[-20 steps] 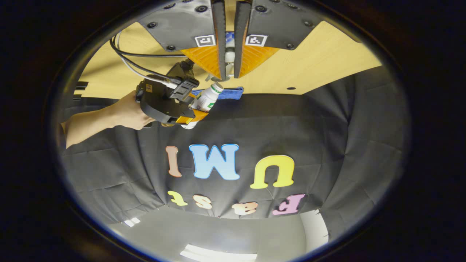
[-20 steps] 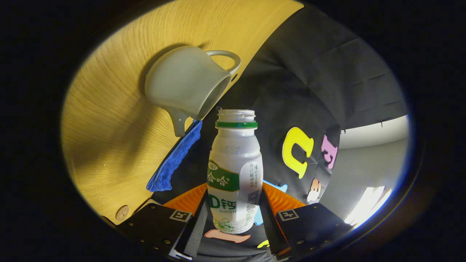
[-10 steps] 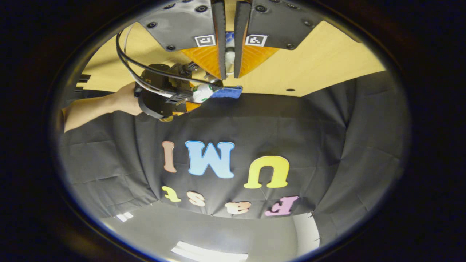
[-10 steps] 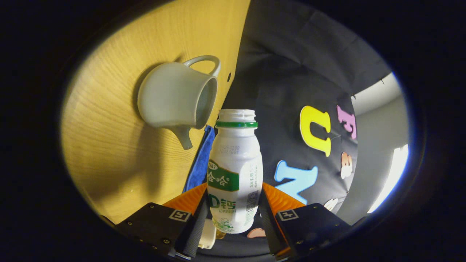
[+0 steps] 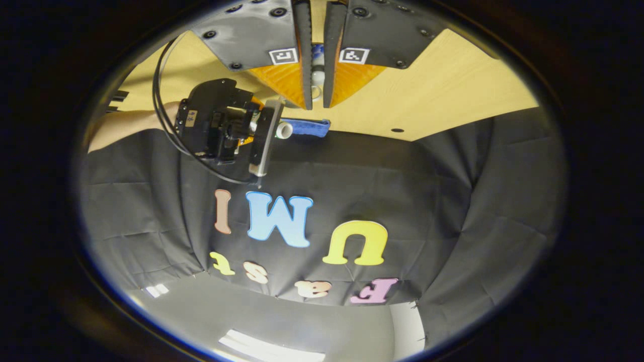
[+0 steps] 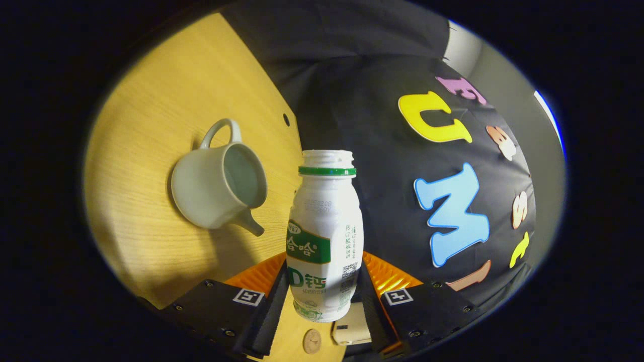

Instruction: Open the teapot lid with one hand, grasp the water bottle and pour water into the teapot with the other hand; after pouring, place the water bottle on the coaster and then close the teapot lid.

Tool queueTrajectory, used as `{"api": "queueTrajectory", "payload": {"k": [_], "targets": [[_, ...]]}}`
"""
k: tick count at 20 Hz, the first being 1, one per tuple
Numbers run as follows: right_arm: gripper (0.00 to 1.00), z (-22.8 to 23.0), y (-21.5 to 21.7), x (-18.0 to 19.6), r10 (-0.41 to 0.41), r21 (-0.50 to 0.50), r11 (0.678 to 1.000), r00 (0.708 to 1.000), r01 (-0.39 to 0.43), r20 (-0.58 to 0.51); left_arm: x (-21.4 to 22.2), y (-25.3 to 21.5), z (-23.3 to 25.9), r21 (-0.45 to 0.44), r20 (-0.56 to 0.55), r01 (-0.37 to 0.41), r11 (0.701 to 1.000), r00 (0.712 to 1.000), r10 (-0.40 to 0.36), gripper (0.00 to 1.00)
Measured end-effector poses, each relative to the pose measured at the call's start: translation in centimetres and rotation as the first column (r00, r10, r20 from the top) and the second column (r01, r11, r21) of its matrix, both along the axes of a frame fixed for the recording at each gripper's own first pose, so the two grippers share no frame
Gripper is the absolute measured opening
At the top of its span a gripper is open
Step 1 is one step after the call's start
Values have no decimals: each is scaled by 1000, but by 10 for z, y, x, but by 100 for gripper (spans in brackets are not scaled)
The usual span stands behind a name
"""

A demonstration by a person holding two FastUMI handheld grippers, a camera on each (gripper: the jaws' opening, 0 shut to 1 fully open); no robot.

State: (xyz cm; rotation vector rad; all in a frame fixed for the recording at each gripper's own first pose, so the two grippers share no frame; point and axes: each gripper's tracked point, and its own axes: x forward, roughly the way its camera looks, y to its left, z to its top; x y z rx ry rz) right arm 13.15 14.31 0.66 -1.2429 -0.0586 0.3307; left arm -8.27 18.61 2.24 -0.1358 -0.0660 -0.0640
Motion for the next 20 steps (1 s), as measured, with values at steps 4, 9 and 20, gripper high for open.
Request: {"api": "queueTrajectory", "payload": {"k": [4, 9, 20], "targets": [[72, 14, -10, -11, -6, 225, 974, 999, 17, -48, 13, -4, 9, -8, 9, 13, 1000, 1000, -13, 20], [72, 31, -36, -37, 28, 581, 808, 979, 97, -202, 62, -26, 24, -47, 2, 74, 996, 997, -74, 20], [71, 41, -132, -76, 43, 842, 476, 949, 255, -312, 186, -73, 26, -25, -61, 125, 992, 990, -126, 20]]}}
